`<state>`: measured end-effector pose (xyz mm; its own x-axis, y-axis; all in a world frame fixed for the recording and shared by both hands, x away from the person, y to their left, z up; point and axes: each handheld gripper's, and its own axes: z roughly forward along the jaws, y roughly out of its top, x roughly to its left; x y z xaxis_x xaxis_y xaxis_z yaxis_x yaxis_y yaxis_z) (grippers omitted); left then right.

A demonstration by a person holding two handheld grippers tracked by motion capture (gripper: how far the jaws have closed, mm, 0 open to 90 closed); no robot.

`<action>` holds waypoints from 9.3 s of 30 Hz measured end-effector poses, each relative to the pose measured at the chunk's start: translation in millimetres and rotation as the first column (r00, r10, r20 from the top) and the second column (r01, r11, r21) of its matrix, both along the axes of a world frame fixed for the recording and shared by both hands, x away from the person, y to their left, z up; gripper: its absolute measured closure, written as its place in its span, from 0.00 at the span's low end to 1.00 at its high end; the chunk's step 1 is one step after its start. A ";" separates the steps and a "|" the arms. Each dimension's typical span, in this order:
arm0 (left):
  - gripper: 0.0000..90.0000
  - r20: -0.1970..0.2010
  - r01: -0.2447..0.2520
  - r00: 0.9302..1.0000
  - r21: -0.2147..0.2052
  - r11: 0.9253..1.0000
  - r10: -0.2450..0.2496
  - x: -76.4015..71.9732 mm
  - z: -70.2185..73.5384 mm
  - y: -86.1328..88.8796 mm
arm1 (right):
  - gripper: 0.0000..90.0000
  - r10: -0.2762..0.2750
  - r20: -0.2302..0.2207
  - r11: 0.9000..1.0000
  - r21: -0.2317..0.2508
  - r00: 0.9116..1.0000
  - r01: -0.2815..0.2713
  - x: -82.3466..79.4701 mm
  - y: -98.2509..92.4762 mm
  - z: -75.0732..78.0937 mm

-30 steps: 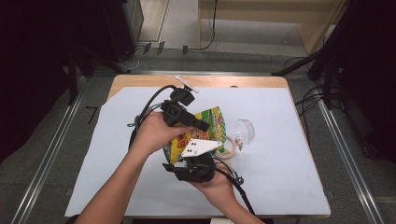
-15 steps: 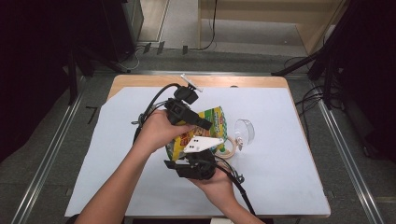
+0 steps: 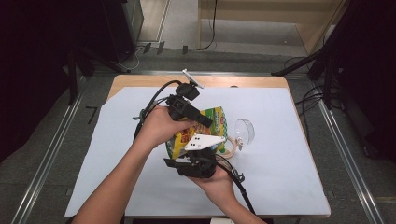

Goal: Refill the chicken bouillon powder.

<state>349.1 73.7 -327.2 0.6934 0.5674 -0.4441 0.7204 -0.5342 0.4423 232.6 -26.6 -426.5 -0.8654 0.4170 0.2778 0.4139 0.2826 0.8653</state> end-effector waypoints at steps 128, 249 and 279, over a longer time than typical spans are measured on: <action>0.85 0.001 -0.014 1.000 0.008 1.000 0.014 6.4 -5.2 2.5 | 0.72 0.010 0.006 0.999 -0.036 1.000 -0.010 4.7 1.5 0.0; 0.84 -0.006 -0.003 1.000 0.007 1.000 0.003 4.7 -3.8 -4.3 | 0.74 0.002 -0.009 0.999 -0.034 1.000 -0.003 1.9 -0.7 3.1; 0.84 -0.010 -0.002 1.000 0.012 1.000 0.002 5.4 -2.1 -6.6 | 0.74 -0.004 -0.019 1.000 -0.023 1.000 0.004 0.7 -1.0 5.9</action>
